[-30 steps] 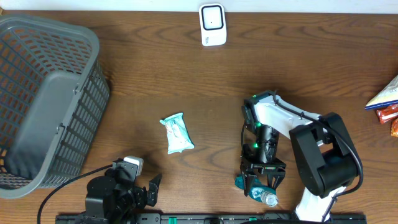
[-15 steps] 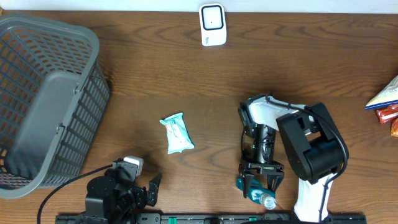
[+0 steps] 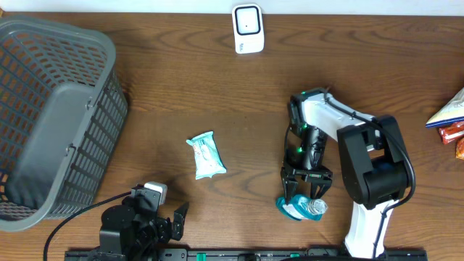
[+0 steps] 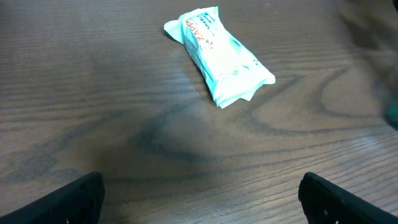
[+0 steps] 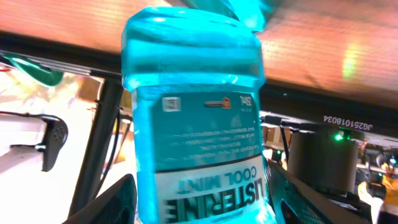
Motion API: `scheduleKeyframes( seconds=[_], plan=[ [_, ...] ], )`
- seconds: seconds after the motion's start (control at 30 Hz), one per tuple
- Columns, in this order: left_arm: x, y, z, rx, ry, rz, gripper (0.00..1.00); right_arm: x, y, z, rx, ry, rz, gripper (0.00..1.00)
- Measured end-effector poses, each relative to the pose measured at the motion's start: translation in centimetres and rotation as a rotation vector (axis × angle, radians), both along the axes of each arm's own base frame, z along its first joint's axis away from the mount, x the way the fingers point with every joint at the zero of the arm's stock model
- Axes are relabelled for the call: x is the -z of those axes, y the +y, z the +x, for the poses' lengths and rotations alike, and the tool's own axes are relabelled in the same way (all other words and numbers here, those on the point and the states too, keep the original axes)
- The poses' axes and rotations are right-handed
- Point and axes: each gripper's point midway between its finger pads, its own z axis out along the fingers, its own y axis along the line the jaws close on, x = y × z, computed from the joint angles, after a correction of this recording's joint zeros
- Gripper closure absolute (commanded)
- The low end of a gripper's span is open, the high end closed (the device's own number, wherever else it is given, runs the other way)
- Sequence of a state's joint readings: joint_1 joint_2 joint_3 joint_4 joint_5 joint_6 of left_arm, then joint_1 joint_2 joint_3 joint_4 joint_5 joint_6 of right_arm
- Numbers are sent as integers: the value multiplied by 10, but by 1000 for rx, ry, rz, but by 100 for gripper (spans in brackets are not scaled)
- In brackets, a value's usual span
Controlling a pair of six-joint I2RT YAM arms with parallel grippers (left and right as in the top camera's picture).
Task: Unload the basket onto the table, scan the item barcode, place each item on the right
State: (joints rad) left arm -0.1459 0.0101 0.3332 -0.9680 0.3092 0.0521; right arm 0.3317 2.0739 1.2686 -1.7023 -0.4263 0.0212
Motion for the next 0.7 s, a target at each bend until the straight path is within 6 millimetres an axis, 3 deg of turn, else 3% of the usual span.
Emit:
scheduleKeyframes(
  seconds=[0.3,0.5,0.53,0.7],
  plan=[
    [0,0,0,0,0,0,1,-2,2,20,8,-67,17,30],
    [0,0,0,0,0,0,1,-5,7,37,7,-131,35,5],
    [0,0,0,0,0,0,1,-7,9,44,8,-158,38,1],
    [0,0,0,0,0,0,1,-23,16,95,0,-359,28,1]
  ],
)
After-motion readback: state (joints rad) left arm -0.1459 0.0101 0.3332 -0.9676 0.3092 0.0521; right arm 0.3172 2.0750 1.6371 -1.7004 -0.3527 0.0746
